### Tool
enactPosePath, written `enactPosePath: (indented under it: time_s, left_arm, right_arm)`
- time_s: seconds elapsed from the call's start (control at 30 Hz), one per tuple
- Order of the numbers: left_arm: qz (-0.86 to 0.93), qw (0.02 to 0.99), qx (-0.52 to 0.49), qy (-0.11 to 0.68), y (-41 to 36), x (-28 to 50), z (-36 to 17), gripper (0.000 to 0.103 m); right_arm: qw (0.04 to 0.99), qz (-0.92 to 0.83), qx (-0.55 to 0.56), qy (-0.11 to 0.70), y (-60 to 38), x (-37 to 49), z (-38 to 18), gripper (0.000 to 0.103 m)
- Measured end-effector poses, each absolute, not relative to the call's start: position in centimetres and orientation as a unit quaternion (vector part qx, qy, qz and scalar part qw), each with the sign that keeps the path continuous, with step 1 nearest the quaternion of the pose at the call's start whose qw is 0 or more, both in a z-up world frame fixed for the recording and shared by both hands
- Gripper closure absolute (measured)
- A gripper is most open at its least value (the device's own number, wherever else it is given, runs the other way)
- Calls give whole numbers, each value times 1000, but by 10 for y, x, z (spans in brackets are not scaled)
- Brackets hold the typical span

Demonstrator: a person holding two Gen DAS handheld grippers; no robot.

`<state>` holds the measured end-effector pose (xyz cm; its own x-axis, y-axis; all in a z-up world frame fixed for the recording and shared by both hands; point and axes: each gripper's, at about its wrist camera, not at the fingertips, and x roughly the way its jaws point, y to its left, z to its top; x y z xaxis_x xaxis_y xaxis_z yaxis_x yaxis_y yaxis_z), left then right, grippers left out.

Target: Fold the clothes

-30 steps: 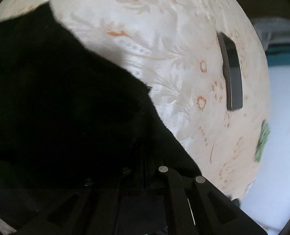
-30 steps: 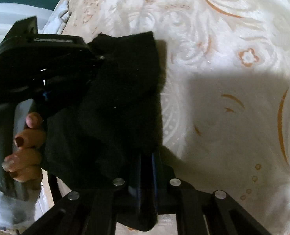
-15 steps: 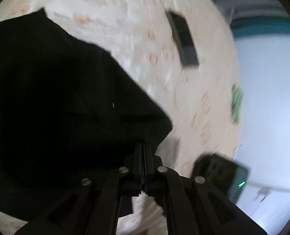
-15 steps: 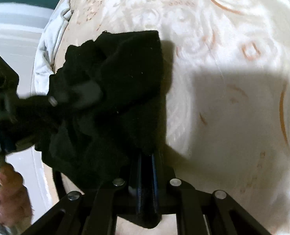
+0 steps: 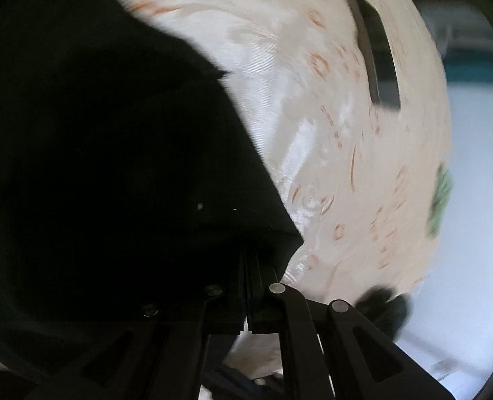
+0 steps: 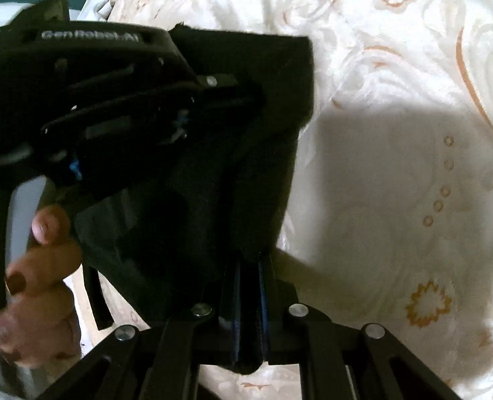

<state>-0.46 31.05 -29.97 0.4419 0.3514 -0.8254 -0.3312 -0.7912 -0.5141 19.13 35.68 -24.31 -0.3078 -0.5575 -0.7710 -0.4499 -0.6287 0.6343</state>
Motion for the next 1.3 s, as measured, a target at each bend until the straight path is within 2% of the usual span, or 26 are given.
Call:
enactPosePath:
  time_s: [0.17,0.2,0.27,0.3,0.33,0.47,0.5,0.53,0.57,0.77,0.9,1.07,1.1,1.13,1.2,1.3]
  left_arm:
    - [538,363,-754,-100,246,-19,-268,99]
    - [553,355,-747,-101,227,-25,-260,95]
    - [589,317,-736,-101,188,-40,-249,72]
    - [606,294,-732,-106,166,-47,-246,52]
    - [618,273,-728,-116,145,-54,-244,40]
    - [641,217,-710,-196,58,-74,-242,37]
    - [643,206,-706,-214,40,-76,-243,37]
    - [644,197,-701,-235,22,-78,-243,36]
    - [644,194,-695,-256,8,-78,-244,36]
    - [643,208,-652,-344,-40,-60,-249,34]
    - [650,192,-637,-368,-13,-18,-255,34]
    - [677,183,-607,-373,-44,-21,-248,33]
    - [687,177,-600,-370,-48,-19,-247,33]
    - [697,170,-592,-367,-49,-17,-246,33]
    - [713,157,-577,-366,-48,-14,-246,33]
    - [723,142,-563,-374,-47,-11,-247,33]
  right_arm:
    - [25,-692,571,-441,380,202,-227,96]
    - [16,-696,567,-440,387,206,-223,101]
    - [-16,-712,565,-418,409,214,-214,103]
    - [-30,-713,559,-421,421,221,-212,103]
    - [-44,-715,554,-424,432,228,-210,103]
    - [-15,-702,549,-453,449,249,-206,96]
    - [1,-701,553,-451,435,253,-208,82]
    - [17,-699,557,-449,421,258,-209,59]
    - [31,-697,564,-442,409,252,-211,56]
    - [65,-669,598,-436,356,219,-240,56]
    - [53,-680,594,-427,338,204,-245,53]
    - [22,-682,581,-444,326,202,-245,54]
    - [15,-682,579,-446,325,203,-244,66]
    - [15,-684,585,-435,323,204,-241,92]
    - [14,-690,590,-419,319,204,-234,96]
    - [-9,-687,571,-450,330,216,-221,96]
